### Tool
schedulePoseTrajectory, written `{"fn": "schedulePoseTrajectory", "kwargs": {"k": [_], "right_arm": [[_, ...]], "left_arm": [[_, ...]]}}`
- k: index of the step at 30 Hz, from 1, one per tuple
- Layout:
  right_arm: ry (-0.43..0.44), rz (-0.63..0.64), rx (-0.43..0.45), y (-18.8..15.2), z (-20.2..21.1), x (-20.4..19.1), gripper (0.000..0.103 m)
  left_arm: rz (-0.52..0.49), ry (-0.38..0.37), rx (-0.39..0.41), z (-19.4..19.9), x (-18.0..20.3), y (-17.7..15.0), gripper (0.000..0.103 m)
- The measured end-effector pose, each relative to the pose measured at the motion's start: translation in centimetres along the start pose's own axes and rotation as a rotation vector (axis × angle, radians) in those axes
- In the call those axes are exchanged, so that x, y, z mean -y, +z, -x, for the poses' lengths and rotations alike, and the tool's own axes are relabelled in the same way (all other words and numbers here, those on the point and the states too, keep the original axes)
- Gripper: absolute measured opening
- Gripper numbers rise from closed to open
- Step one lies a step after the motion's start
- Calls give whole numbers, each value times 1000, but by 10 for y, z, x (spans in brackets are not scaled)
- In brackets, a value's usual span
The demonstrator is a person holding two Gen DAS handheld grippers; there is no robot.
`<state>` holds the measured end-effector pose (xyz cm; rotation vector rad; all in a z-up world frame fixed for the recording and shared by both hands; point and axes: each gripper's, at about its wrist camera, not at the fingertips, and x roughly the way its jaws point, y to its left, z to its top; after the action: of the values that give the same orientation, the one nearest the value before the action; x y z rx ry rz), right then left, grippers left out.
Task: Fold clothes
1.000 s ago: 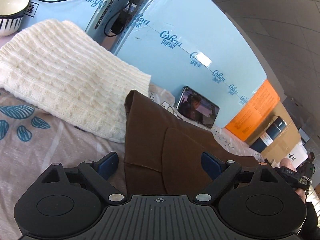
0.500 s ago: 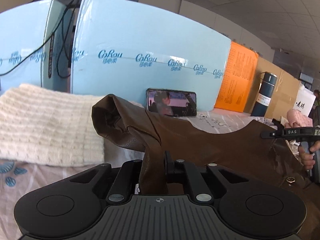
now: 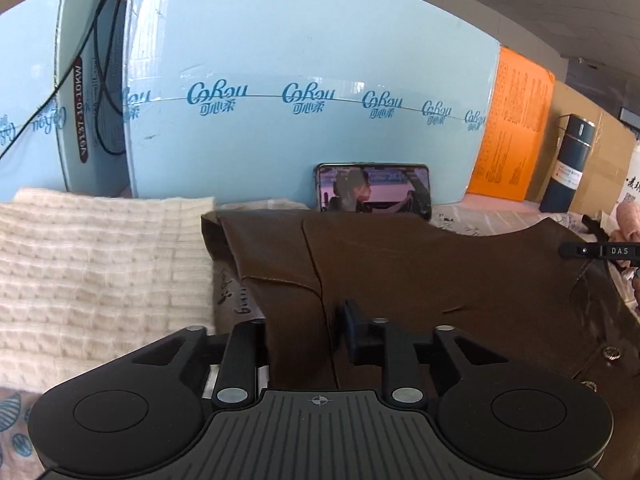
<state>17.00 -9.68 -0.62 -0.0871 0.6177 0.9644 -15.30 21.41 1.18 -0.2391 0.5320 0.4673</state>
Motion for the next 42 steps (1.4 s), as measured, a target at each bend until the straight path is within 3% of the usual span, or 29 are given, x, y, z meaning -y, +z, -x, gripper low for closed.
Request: {"fn": "schedulePoseTrajectory", "kwargs": {"k": [1,2,3,5,8,13,14,15,18,20,23,25,26,27,28,31,34,38,42], "right_arm": [[-19,3,2,-3,-2,1,46],[-39,6,5,-5,-3,3,52],[-61,9,14,-6,-3,4,60],[-72,15,33,-6,0,7,66],[-68,24,58,-5,5,9,70],[-110,52,65,-4,9,10,75],[-124,63,48,-5,7,11,75],[-117,62,38,-7,6,12,71],[-12,6,-12,-9,1,20,36],[14,6,-20,-10,0,18,28],[-1,22,-7,-10,3,13,24],[-21,28,6,-8,5,11,26],[-43,42,3,-9,5,11,29],[-66,56,1,-9,4,10,40],[-89,70,-2,-10,3,10,52],[-133,93,-4,-10,6,10,65],[-131,82,14,-7,21,12,68],[-111,76,71,-7,58,6,71],[-41,106,87,-24,92,-10,76]], "left_arm": [[14,6,9,6,-4,-3,53],[30,12,19,12,-7,-6,71],[46,17,28,17,-11,-8,74],[80,3,45,27,-18,-10,75],[63,56,114,38,-17,-10,80],[26,28,7,12,-14,-9,81],[25,31,-10,8,-13,-12,76],[16,27,-25,5,-12,-14,62],[9,3,-44,1,-10,-21,36],[-8,4,-27,9,-5,-25,25],[-41,11,-11,25,7,-29,22],[-98,73,-13,31,15,-32,32],[-129,112,-5,32,17,-33,46],[-137,160,1,32,15,-33,70],[-143,208,6,32,13,-32,78],[-90,238,9,43,-3,-31,81],[27,200,54,69,-20,-32,81],[179,-2,115,107,-34,-47,81],[132,-122,72,120,-14,-67,81]]}}
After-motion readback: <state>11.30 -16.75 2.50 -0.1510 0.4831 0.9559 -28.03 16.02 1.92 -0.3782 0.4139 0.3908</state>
